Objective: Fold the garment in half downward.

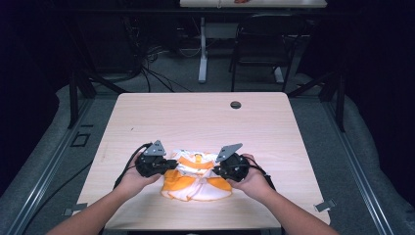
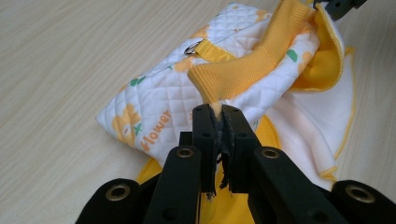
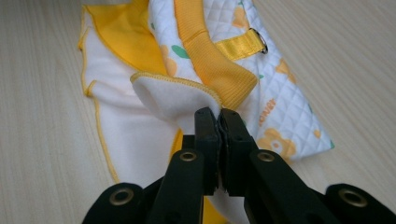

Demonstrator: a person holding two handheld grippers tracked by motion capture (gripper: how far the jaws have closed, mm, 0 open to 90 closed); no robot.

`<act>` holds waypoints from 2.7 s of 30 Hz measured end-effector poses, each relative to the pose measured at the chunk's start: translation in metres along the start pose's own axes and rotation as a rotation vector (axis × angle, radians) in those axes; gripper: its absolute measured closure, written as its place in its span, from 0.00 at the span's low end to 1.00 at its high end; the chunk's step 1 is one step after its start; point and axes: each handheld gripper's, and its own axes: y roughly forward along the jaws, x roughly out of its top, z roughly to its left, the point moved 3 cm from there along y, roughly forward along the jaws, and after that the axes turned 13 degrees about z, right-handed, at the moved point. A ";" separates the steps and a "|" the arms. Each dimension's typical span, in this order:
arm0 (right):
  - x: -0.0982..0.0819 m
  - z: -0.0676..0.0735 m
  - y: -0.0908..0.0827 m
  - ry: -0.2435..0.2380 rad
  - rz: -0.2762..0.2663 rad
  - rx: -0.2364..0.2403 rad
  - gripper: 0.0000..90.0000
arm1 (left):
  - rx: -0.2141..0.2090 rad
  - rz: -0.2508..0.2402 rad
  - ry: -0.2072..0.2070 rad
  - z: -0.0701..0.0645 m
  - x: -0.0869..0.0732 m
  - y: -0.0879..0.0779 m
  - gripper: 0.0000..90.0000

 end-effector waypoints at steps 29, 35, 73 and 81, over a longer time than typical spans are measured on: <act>-0.025 0.013 -0.017 0.100 -0.128 0.092 0.85 | -0.037 -0.076 -0.052 -0.017 -0.020 -0.016 0.78; -0.018 0.004 -0.004 0.119 -0.100 0.042 0.99 | -0.020 -0.044 -0.095 -0.009 -0.013 -0.002 0.94; -0.031 0.035 0.034 0.070 -0.011 0.176 1.00 | -0.086 0.035 -0.035 -0.034 -0.045 0.022 0.99; -0.033 0.034 0.036 0.087 0.002 0.178 1.00 | -0.077 0.038 -0.042 -0.034 -0.047 0.024 1.00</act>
